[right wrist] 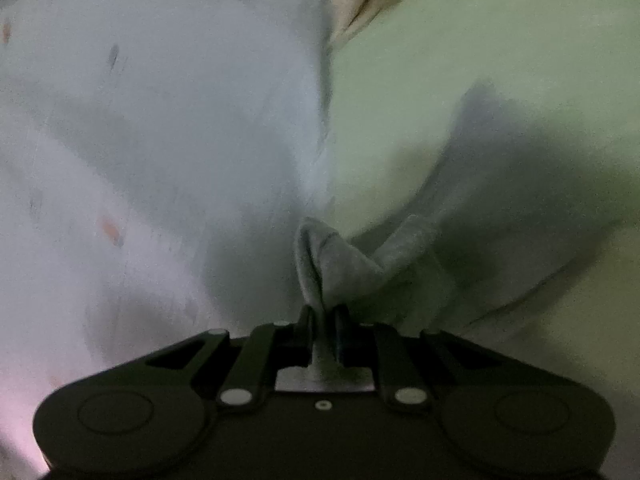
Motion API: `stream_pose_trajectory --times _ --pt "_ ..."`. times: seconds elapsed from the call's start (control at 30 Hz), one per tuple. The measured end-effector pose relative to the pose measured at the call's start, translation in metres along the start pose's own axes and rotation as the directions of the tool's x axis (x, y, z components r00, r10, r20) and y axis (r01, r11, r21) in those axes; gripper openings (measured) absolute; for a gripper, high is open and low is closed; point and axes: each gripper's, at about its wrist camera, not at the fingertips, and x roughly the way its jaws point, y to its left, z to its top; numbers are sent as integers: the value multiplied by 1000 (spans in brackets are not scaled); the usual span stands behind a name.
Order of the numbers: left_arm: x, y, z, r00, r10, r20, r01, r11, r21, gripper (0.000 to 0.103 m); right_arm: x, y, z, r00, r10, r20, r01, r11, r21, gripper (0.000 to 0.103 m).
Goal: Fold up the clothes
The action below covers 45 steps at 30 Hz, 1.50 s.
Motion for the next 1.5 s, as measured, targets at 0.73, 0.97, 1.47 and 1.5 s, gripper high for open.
stream_pose_trajectory --times 0.73,0.97,1.47,1.5 --pt "61 17 24 996 -22 -82 17 998 -57 89 47 44 -57 948 -307 -84 210 801 -561 103" --pt "91 -36 33 982 -150 -113 162 981 111 89 18 28 -33 843 -474 254 472 426 -772 103" --pt "169 -97 54 946 -257 -198 286 949 135 75 53 8 -22 794 -564 229 498 386 -777 103" --pt "171 -99 53 945 -257 -200 287 949 134 66 55 8 -24 792 -566 230 495 375 -783 103"
